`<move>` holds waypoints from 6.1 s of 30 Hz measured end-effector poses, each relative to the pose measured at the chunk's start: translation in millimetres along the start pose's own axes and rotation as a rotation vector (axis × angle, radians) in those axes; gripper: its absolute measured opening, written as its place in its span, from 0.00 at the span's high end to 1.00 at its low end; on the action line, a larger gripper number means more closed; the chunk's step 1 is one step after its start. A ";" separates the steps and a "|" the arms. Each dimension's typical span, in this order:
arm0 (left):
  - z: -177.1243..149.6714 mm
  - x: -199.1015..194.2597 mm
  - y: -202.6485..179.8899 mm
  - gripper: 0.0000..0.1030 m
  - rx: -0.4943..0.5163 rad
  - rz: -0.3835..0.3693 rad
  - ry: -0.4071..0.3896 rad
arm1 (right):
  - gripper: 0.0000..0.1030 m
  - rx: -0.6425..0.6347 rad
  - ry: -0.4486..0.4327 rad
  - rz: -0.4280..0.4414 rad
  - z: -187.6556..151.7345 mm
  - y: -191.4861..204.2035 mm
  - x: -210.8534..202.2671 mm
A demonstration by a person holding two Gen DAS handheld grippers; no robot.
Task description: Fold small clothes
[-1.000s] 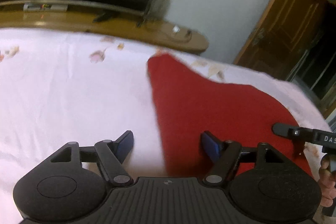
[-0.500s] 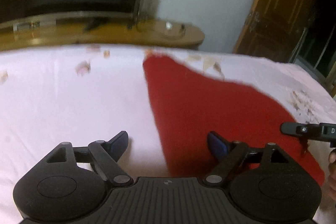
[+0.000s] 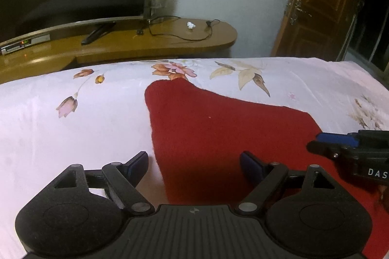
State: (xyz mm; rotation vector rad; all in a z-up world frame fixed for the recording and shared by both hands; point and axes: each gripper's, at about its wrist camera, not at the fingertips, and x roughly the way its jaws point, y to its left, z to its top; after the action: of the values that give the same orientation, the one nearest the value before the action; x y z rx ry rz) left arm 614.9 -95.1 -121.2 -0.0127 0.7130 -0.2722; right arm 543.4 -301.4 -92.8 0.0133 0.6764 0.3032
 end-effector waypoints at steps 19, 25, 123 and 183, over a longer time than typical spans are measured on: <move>-43.8 -67.6 -14.4 0.20 -0.030 -0.046 -0.021 | 0.68 -0.040 -0.060 0.003 -22.0 30.6 -64.1; -68.8 -80.4 -7.6 0.20 -0.082 -0.045 -0.017 | 0.71 -0.068 -0.015 -0.025 -47.4 32.3 -68.7; -42.0 -81.1 77.6 0.58 -0.219 -0.559 0.079 | 0.63 0.488 0.067 0.453 -18.7 -6.7 -45.8; -104.1 -210.9 175.0 0.40 0.055 -0.087 -0.015 | 0.62 -0.067 0.060 0.058 -13.0 234.0 1.7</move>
State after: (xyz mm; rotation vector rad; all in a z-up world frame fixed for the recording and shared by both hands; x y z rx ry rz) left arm 437.5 135.0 -82.5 0.0064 0.6911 -0.3749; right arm 473.0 -78.3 -78.2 -0.0403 0.7262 0.3826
